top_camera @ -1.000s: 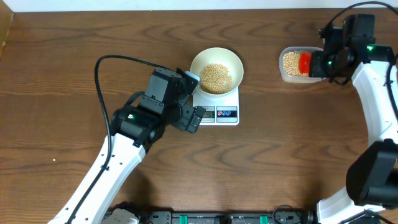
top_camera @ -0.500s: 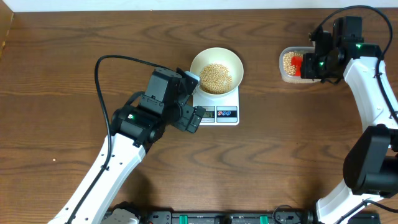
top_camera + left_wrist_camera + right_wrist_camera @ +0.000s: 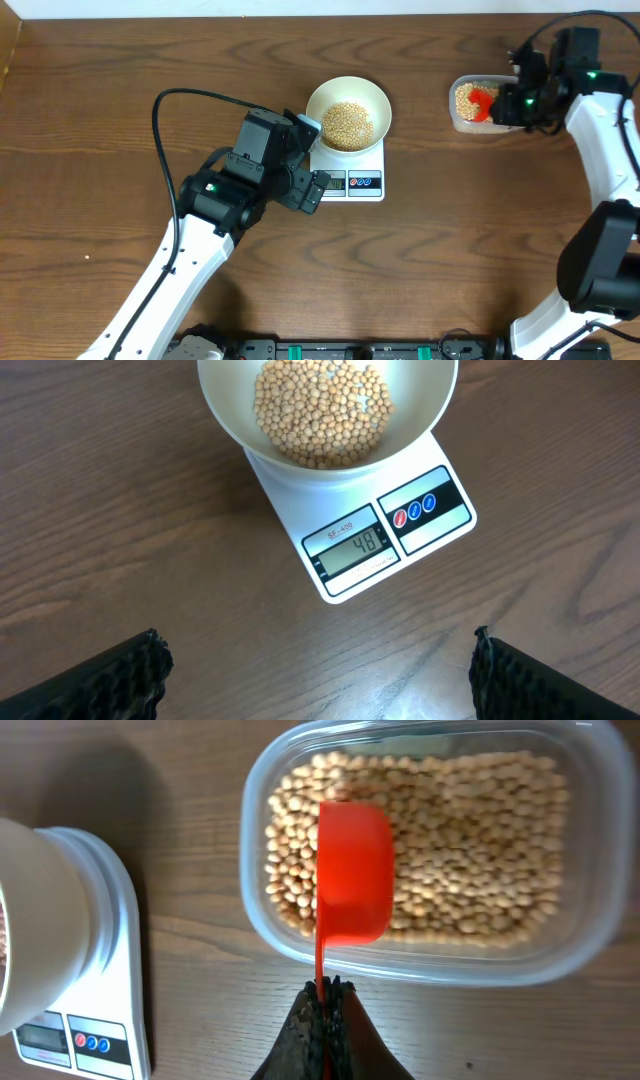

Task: Scoop item into bowl and weigh 50g on scale
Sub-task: 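Dip the red scoop into the chickpea tub with the right gripper, then move the scoop over the bowl and tip a few chickpeas in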

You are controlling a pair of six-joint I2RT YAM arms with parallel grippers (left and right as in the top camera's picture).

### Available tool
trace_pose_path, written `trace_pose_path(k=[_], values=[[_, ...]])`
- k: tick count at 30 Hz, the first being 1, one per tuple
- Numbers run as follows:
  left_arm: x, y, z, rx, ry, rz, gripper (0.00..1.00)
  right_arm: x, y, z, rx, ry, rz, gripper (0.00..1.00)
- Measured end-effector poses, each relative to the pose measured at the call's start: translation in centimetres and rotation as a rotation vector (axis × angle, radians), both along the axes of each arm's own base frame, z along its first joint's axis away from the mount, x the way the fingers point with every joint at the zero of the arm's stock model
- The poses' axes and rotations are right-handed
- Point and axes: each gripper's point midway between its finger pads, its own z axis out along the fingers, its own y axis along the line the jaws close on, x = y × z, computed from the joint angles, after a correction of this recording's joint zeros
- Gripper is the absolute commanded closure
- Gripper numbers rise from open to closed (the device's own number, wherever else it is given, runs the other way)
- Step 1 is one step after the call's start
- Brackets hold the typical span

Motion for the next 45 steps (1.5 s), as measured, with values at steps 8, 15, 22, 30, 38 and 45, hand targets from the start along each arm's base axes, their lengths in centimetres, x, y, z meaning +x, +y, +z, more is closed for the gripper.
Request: trace_pose_path(k=[8,15,22,30,38,45], values=[[0.0,0.0,0.0,0.000,0.000,0.000,0.03,-0.5,-0.1,2.8,0.065,-0.058,0.000,0.99],[0.0,0.0,0.0,0.000,0.000,0.000,0.03,-0.9,1.8,3.9,0.171,-0.071,0.049,0.99],[0.0,0.0,0.0,0.000,0.000,0.000,0.03,-1.6,3.5,8.3,0.248,-0.170,0.106,0.99],[0.0,0.0,0.0,0.000,0.000,0.000,0.02,-3.0,9.3,11.4,0.416,-0.213,0.279,0.99],[0.0,0.0,0.0,0.000,0.000,0.000,0.03,-4.8,16.9,10.7,0.358,-0.186,0.457,0.99],[0.0,0.0,0.0,0.000,0.000,0.000,0.03,-5.1,19.3,9.9,0.261,-0.196,0.501,0.99]])
